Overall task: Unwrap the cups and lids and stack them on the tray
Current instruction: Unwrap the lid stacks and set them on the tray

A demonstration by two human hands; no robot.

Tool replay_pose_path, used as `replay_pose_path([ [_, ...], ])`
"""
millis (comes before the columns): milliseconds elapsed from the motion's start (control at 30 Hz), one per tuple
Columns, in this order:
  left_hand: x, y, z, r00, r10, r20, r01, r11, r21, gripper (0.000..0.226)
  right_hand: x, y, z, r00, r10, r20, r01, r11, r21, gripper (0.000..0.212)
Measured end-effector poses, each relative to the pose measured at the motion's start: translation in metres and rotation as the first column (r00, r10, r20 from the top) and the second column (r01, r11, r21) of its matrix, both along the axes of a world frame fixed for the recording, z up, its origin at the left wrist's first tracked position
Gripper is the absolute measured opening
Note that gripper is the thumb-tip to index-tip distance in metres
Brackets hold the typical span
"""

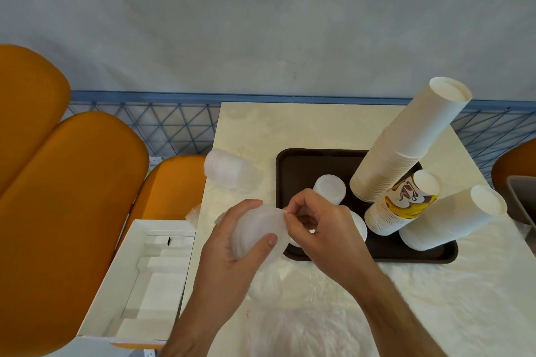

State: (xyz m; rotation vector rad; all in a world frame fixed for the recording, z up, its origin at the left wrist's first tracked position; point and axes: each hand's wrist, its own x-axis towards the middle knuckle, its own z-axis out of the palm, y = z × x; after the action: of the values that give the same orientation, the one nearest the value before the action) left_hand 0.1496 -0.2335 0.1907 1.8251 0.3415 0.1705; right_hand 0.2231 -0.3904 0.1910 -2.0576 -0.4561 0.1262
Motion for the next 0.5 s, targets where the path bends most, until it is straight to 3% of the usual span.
replay_pose_path([
  [200, 0.001, -0.001, 0.006, 0.999, -0.052, -0.013, 0.053, 0.997, 0.049, 0.043, 0.002, -0.001, 0.003, 1.0, -0.024, -0.008, 0.024, 1.0, 0.0, 0.014],
  [367, 0.003, -0.002, 0.002, 1.0, 0.008, -0.009, -0.008, 1.0, 0.014, 0.038, 0.005, -0.002, 0.006, 0.949, 0.072, -0.308, -0.021, 0.986, 0.167, 0.015],
  [433, 0.004, -0.003, 0.002, 1.0, 0.019, -0.006, -0.019, 1.0, 0.011, 0.04, 0.008, -0.004, 0.004, 0.928, 0.109, -0.357, -0.066, 0.989, 0.132, 0.022],
  [500, 0.003, -0.002, 0.002, 1.0, 0.024, -0.004, -0.024, 1.0, -0.014, 0.04, 0.011, -0.006, 0.004, 0.898, 0.126, -0.421, -0.022, 0.969, 0.244, 0.021],
])
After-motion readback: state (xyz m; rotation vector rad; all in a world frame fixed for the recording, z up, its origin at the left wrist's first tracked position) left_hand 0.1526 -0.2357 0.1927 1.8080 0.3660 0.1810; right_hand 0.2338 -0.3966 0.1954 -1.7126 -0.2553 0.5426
